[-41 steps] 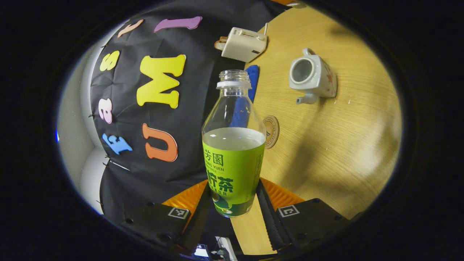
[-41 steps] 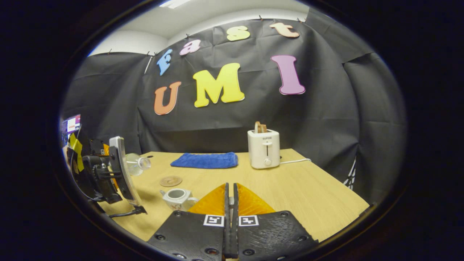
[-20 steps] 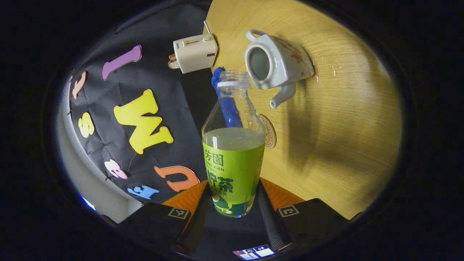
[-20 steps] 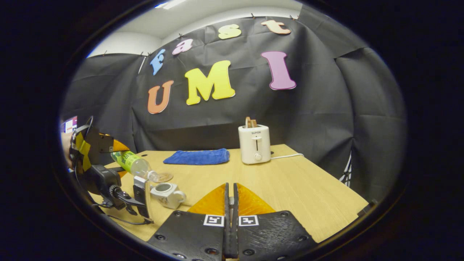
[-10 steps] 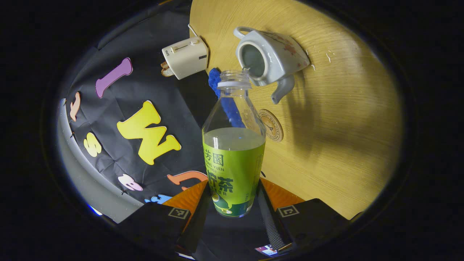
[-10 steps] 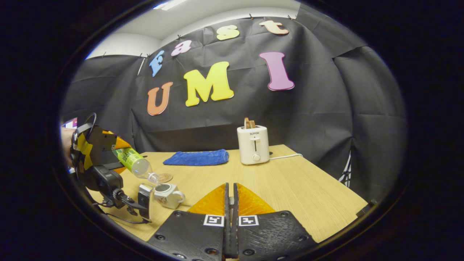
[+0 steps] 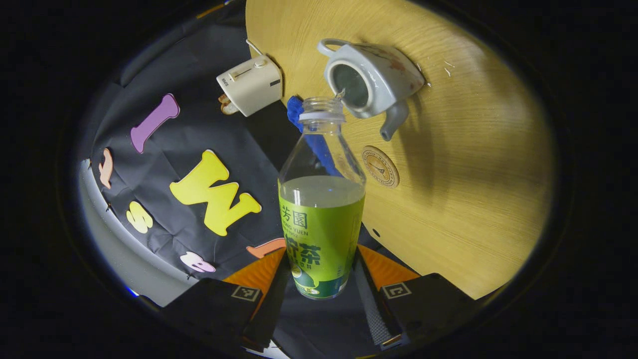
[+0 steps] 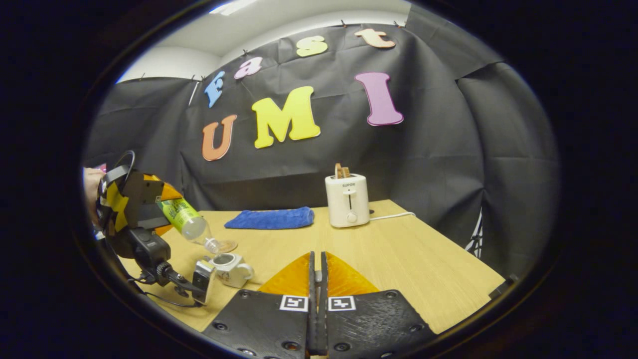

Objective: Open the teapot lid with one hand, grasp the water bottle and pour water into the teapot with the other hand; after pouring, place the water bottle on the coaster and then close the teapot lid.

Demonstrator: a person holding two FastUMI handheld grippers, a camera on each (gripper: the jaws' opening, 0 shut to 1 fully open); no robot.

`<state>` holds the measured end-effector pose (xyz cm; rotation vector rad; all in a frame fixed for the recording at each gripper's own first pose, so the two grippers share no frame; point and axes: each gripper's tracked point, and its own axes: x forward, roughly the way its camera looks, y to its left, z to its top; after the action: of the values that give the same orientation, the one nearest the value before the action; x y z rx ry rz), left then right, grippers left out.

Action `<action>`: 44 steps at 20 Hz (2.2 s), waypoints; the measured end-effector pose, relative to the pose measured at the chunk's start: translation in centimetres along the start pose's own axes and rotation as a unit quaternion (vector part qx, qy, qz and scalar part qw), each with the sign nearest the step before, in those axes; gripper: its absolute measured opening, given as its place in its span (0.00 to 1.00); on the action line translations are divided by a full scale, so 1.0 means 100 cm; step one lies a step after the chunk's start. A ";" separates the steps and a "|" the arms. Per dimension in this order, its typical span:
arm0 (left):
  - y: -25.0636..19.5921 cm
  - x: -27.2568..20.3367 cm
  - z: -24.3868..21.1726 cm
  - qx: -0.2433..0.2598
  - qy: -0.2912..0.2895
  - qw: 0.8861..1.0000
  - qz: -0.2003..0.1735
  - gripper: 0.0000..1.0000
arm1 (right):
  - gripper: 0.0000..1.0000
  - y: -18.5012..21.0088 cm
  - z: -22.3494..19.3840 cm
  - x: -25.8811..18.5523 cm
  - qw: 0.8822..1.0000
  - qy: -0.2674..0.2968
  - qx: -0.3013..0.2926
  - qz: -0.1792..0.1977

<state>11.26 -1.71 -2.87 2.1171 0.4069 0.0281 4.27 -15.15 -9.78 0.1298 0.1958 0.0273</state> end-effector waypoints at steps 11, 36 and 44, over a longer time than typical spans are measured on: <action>0.010 -0.004 -0.002 0.034 0.003 0.999 0.014 0.74 | 0.00 -0.002 0.004 -0.003 1.000 -0.005 0.001 0.000; -0.053 -0.010 -0.004 -0.672 -0.087 0.728 -0.102 0.74 | 0.00 0.016 0.022 -0.012 1.000 -0.011 0.011 0.004; -0.038 -0.001 0.003 -0.828 -0.135 0.535 -0.099 0.74 | 0.00 0.029 0.028 -0.011 1.000 -0.011 -0.007 0.001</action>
<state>10.20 -0.12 -6.14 0.1122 0.2030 -0.0388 3.74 -12.66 -6.44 0.1154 0.1733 0.0283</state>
